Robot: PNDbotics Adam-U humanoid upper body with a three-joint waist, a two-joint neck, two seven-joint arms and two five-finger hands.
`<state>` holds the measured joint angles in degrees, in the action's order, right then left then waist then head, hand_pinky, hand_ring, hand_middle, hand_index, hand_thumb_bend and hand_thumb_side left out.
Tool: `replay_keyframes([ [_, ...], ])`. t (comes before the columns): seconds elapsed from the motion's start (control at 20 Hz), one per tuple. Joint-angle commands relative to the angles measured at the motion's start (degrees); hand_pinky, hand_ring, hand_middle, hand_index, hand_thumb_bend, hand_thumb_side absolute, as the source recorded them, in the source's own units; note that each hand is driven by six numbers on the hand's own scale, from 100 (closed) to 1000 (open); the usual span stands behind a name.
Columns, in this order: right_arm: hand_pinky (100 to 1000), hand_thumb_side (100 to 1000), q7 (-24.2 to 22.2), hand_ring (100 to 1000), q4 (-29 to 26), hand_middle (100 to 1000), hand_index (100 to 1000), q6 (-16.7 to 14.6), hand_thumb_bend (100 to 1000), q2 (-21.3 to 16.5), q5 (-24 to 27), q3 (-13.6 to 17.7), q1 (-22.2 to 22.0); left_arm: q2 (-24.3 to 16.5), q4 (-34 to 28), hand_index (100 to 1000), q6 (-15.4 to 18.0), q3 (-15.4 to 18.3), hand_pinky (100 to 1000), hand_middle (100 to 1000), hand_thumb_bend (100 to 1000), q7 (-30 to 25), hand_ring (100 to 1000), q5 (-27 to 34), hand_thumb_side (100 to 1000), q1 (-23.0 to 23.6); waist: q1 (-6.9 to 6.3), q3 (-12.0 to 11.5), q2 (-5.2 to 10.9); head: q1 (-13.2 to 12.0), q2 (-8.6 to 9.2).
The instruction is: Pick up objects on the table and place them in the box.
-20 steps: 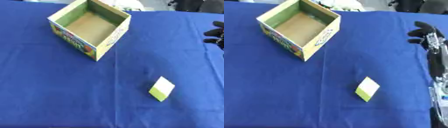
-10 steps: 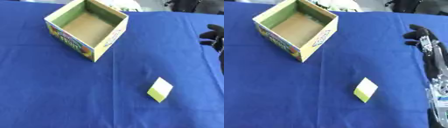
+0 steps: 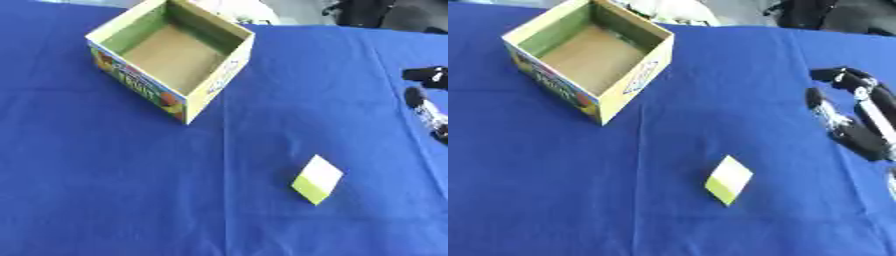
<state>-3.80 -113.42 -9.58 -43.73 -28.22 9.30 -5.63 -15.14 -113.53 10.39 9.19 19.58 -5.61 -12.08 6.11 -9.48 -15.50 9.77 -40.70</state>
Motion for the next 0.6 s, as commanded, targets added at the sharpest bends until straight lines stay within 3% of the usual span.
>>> replay_keyframes([
  [0.05, 882, 1000, -0.76, 882, -1.17, 826, 915, -1.77, 238, -6.36, -2.01, -1.04, -0.21, -1.42, -1.06, 744, 0.08, -0.09, 806, 950, 205, -0.17, 756, -0.09, 821, -0.29, -0.20, 0.00, 0.95, 0.01, 0.45],
  [0.35, 913, 836, -3.33, 902, -1.17, 844, 947, -6.68, 419, -12.39, -4.12, -4.03, -0.69, -1.52, -1.06, 743, 0.00, -0.22, 806, 950, 202, -0.33, 756, -0.08, 821, -0.19, -0.08, -0.05, 1.03, 0.07, 0.37],
  [0.5, 902, 749, -4.98, 903, -1.17, 845, 966, -8.59, 432, -13.80, -3.76, -5.66, -0.35, -1.52, -1.06, 743, -0.01, -0.29, 806, 950, 202, -0.41, 757, -0.03, 821, -0.20, -0.12, -0.15, 1.04, 0.17, 0.38],
  [0.6, 888, 692, -6.51, 891, -1.17, 831, 975, -9.04, 385, -14.17, -2.63, -6.52, 0.18, -1.52, -1.06, 743, -0.02, -0.33, 806, 950, 201, -0.47, 757, 0.01, 821, -0.20, -0.19, -0.20, 1.04, 0.24, 0.39],
])
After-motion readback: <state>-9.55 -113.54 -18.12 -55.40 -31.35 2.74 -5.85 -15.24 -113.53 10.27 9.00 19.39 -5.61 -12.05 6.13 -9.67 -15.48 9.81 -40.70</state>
